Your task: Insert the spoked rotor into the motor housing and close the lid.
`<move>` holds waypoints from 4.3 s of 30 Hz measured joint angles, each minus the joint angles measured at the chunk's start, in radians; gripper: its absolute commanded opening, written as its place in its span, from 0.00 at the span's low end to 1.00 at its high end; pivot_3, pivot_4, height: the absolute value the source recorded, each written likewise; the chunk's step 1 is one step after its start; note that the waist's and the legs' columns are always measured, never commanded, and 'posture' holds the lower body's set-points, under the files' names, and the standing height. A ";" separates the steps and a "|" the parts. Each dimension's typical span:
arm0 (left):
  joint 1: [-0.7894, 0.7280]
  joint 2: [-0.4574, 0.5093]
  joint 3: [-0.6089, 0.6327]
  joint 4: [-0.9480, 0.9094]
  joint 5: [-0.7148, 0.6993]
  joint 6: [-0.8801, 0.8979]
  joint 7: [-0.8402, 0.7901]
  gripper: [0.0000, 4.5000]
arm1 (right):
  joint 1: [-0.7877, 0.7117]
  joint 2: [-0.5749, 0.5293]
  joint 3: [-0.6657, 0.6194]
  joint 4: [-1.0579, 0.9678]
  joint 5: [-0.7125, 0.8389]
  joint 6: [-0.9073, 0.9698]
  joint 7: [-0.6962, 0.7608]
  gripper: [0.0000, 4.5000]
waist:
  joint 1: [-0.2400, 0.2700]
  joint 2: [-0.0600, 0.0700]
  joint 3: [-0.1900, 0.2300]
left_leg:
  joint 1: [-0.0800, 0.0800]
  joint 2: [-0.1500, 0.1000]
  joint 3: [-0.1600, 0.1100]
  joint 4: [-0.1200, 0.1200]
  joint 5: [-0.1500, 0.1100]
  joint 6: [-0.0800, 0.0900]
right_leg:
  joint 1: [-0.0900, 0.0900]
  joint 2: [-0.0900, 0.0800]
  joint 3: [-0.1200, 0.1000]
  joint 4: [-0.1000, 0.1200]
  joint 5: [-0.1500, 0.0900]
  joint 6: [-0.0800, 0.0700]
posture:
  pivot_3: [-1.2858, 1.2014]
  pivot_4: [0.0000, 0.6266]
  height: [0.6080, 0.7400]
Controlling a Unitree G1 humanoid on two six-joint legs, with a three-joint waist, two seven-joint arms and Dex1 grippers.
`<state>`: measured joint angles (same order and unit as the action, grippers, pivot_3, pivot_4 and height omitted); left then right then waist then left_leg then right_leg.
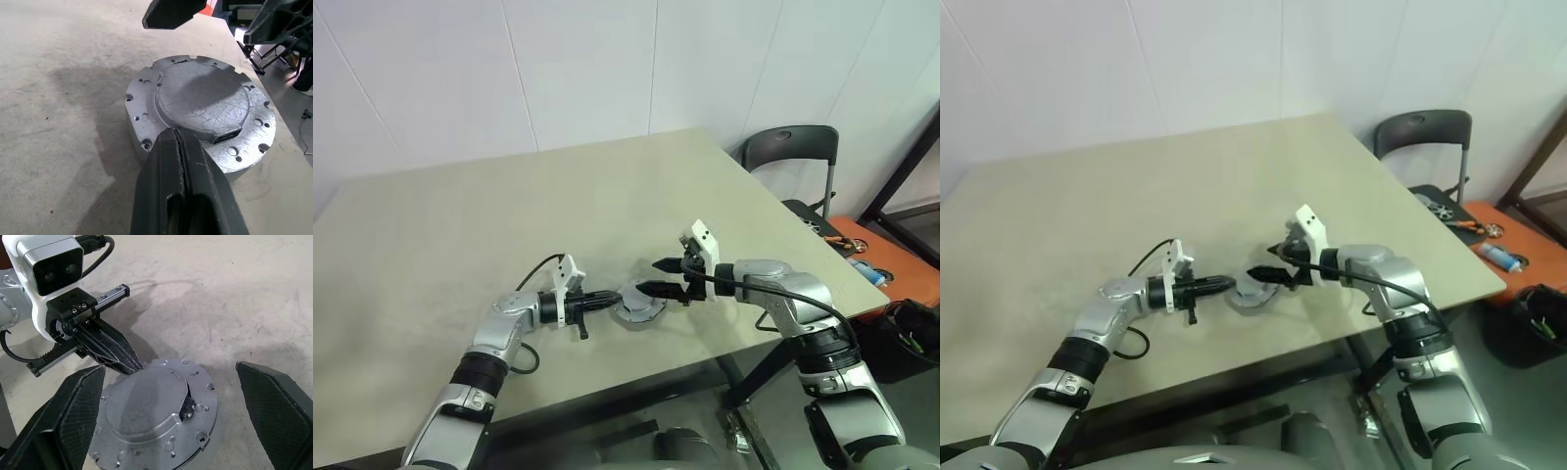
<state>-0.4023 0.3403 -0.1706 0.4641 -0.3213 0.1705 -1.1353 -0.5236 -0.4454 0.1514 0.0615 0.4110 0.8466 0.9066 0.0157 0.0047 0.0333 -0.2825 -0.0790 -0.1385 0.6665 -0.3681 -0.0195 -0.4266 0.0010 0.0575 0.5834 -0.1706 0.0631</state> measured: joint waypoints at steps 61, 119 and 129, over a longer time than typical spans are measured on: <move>-0.085 0.027 0.075 0.305 0.058 -0.152 -0.096 0.00 | -0.039 0.267 -0.308 0.100 0.231 0.639 -0.349 0.99 | -0.030 0.001 -0.005 | -0.003 0.004 0.001 0.000 0.000 0.001 | -0.005 0.003 0.000 0.002 0.002 -0.001 | 0.52 0.00 1.00; -0.039 0.113 0.323 -0.501 -0.268 0.526 0.290 0.00 | 0.012 0.430 -0.565 0.308 0.329 0.415 -0.541 0.50 | -0.039 0.009 -0.006 | -0.003 0.004 0.002 -0.002 0.000 0.001 | -0.008 0.004 0.001 0.005 -0.001 0.003 | 0.52 0.00 1.00; -0.035 0.120 0.323 -0.498 -0.284 0.525 0.308 0.00 | 0.024 0.489 -0.634 0.237 0.424 0.474 -0.593 0.50 | -0.037 0.010 -0.004 | -0.011 0.003 0.003 -0.003 0.000 0.000 | -0.017 0.003 0.003 0.004 0.001 -0.001 | 0.52 0.00 1.00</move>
<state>-0.4375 0.4600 0.1524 -0.0337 -0.6051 0.6955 -0.8278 -0.4991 0.0441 -0.4824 0.2984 0.8349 1.3203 0.3138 -0.0218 0.0147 0.0290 -0.2932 -0.0757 -0.1356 0.6634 -0.3683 -0.0194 -0.4432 0.0042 0.0604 0.5879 -0.1693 0.0621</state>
